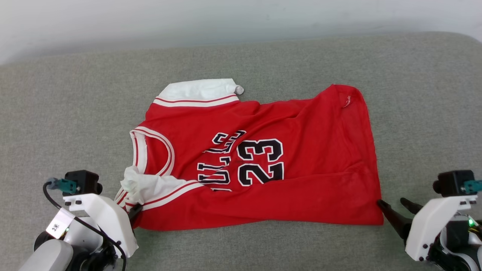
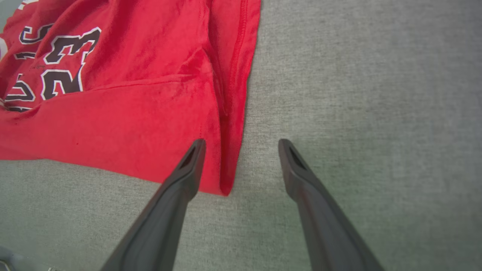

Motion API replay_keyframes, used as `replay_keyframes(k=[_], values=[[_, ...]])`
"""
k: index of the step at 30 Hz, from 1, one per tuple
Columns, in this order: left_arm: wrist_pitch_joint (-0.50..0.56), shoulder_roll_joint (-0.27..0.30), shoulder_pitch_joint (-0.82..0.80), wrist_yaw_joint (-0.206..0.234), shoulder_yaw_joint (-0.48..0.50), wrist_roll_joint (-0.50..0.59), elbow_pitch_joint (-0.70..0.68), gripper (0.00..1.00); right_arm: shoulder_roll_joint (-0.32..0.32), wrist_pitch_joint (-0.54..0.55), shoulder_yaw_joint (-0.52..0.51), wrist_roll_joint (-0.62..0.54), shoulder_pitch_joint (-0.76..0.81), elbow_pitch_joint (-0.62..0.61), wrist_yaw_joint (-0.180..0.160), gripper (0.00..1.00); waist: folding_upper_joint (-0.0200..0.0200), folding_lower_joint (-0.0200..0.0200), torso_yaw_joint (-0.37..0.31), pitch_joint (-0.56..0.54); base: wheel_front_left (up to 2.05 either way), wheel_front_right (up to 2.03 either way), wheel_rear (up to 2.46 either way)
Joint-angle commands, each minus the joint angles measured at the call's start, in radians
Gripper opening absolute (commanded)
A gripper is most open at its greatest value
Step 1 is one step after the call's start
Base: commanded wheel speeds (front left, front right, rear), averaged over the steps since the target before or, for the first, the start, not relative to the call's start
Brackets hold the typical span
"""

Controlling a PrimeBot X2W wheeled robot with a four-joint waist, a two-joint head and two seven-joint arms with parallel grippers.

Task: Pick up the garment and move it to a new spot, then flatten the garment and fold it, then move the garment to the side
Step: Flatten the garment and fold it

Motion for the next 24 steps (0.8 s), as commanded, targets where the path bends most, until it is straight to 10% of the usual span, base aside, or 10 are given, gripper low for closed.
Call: replay_keyframes(k=[1, 13, 16, 24], values=[[-0.003, 0.002, 0.003, 0.007, 0.002, 0.006, -0.012, 0.00, -0.004, 0.016, 0.007, 0.005, -0.020, -0.004, -0.001, 1.00, 0.0000, -0.0001, 0.010, 0.011, 0.00, 0.00, 0.00], [-0.028, -0.013, -0.018, 0.017, -0.017, 0.040, -0.085, 0.00, 0.012, 0.117, 0.157, 0.013, -0.097, 0.169, 0.000, 1.00, 0.0000, -0.0001, 0.049, 0.079, 0.00, 0.00, 0.00], [-0.041, -0.024, -0.015, 0.009, -0.023, 0.041, -0.073, 0.00, 0.026, 0.132, 0.190, 0.048, -0.081, 0.209, 0.001, 0.00, 0.0000, -0.0001, 0.055, 0.071, 0.00, 0.00, 0.00], [-0.091, -0.016, 0.025, 0.002, -0.025, 0.062, -0.074, 0.00, -0.029, 0.053, 0.164, 0.082, -0.085, 0.148, -0.001, 0.00, 0.0000, -0.0001, 0.054, -0.007, 0.00, 0.00, 0.00]])
